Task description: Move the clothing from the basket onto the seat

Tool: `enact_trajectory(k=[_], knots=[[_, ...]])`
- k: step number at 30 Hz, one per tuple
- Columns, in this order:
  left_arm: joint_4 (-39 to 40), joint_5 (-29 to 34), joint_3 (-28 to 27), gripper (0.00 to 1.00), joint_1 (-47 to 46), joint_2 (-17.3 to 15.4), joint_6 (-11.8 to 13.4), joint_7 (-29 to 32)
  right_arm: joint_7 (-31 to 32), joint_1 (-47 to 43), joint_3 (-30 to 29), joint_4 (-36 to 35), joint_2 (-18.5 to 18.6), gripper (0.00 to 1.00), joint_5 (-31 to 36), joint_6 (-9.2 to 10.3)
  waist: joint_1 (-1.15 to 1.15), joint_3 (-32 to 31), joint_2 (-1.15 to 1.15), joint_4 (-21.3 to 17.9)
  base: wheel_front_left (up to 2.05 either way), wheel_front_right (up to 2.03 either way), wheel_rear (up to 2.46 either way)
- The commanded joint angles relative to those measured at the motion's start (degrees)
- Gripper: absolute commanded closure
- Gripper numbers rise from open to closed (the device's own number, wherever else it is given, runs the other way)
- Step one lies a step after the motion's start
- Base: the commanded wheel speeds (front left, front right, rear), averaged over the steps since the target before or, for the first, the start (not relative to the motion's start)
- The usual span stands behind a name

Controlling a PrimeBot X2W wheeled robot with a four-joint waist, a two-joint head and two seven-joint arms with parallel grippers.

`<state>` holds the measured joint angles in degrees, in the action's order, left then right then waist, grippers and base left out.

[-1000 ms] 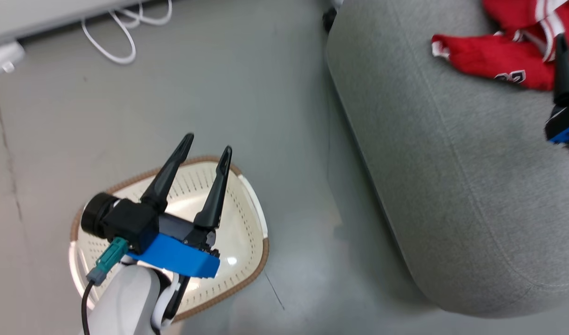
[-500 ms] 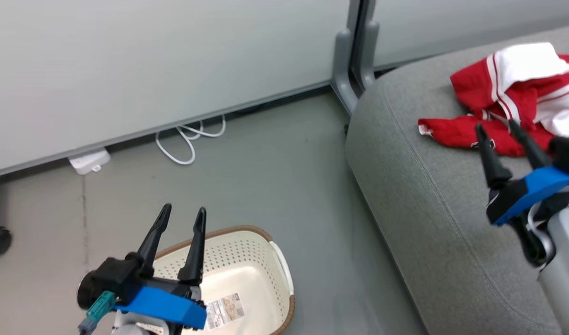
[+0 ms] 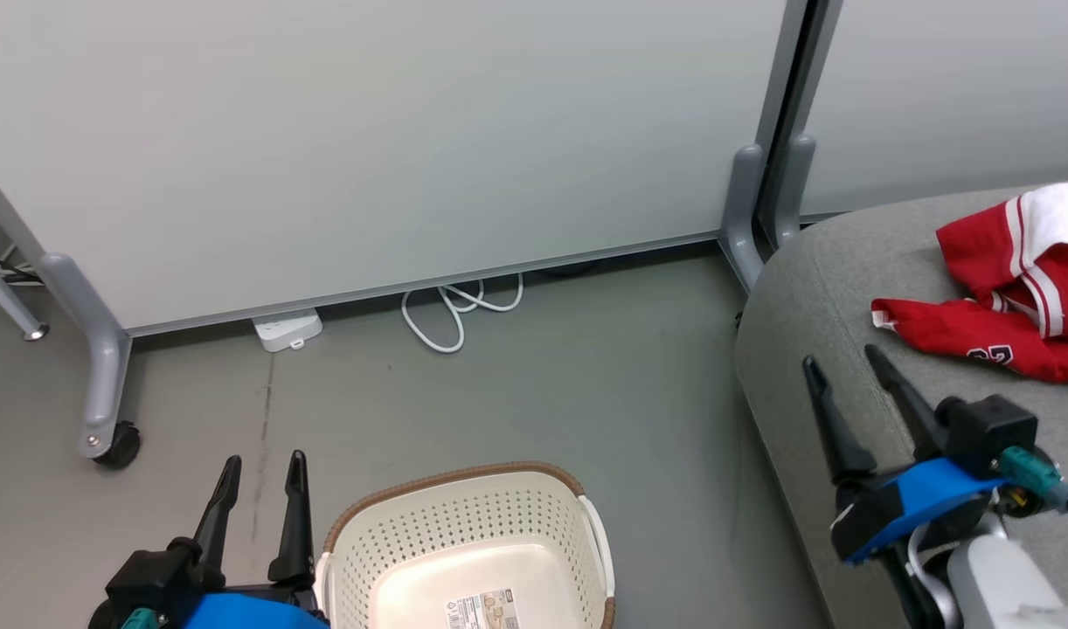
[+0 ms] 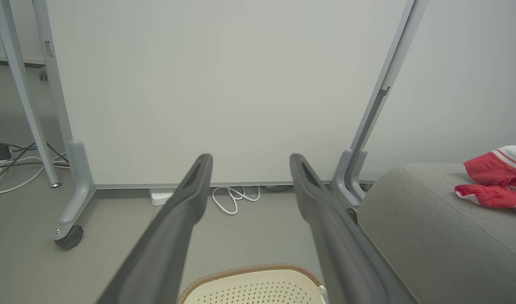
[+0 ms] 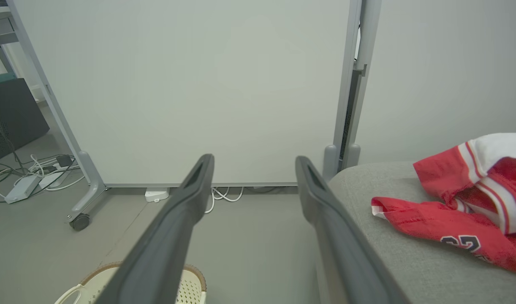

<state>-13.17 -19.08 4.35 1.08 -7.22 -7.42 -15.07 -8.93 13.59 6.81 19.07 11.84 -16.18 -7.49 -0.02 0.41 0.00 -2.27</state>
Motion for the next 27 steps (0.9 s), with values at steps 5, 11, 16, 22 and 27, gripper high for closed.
enact_trajectory(k=[5, 11, 16, 22, 27], knots=[[-0.52, 0.49, -2.6, 0.0, 1.4, 0.67, -0.07, -0.15, 2.47, -5.28, -1.77, -4.78, -3.84, 0.0, 3.36, -0.01, 0.02, -1.06, 0.0, 1.36, 0.0, 0.0, 0.0], [-0.9, 0.41, -3.85, 0.0, 2.33, 0.88, -0.07, -0.15, 4.49, -8.43, -2.61, -7.8, -5.76, 0.0, 5.63, -0.01, 0.02, -1.44, 0.0, 1.32, 0.0, 0.0, 0.0], [-1.07, 0.26, -4.51, 0.0, 2.77, 1.08, -0.07, -0.15, 5.45, -9.92, -3.33, -9.31, -6.78, 0.0, 6.41, -0.01, 0.02, -1.46, 0.0, 0.77, 0.0, 0.0, 0.0], [-1.24, 0.34, -4.2, 0.0, 2.6, 1.22, -0.07, -0.15, 6.22, -10.52, -3.75, -10.3, -7.28, 0.0, 6.69, -0.01, 0.02, -1.28, 0.0, 0.49, 0.0, 0.0, 0.0], [-1.54, 0.18, -3.66, 0.0, 2.54, 1.27, -0.07, -0.15, 6.41, -10.61, -3.93, -10.67, -7.58, 0.0, 6.36, -0.01, 0.02, -1.24, 0.0, 0.38, 0.0, 0.0, 0.0]])
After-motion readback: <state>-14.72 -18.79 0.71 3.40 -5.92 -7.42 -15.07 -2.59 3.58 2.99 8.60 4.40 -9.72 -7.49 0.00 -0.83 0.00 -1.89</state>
